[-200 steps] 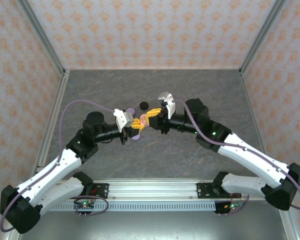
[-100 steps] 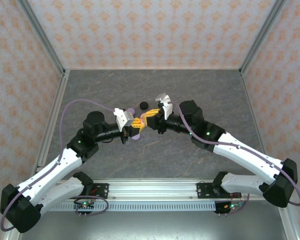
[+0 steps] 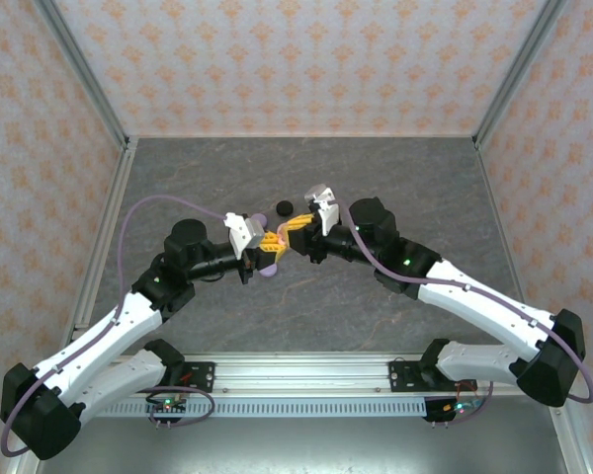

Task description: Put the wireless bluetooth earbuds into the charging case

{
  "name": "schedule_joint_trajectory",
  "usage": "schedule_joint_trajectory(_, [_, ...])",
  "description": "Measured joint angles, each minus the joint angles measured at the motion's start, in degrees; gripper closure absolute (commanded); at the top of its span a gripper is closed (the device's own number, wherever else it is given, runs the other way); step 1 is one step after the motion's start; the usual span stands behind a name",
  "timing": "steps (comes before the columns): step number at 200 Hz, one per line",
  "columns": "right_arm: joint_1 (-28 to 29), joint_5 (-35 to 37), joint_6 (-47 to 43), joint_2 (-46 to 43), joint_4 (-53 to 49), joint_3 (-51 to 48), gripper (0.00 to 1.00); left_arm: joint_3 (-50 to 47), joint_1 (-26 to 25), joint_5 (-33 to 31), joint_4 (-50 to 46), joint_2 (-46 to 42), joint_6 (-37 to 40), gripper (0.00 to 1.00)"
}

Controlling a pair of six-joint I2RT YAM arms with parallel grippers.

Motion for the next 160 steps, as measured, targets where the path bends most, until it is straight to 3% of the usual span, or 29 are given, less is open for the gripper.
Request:
schedule_joint_trajectory(67, [0.00,-0.04,-1.27,0.44,-0.83,0.00,0.79,0.00,0.00,-1.01,-0.37,0.00,-0.83,0.99])
schedule_joint_trajectory(110, [0.11,-0.24,-1.40,0.79,-1.31,0.00,0.72,0.00,0.02,-1.05,-0.59,0.00,-0.87,0.99])
schedule_joint_trajectory(160, [0.44,-0.37,0.42,1.64,-7.48,3.69,0.47,0.02,0.02,-1.53,-0.52,0.00,-0.87,0.99])
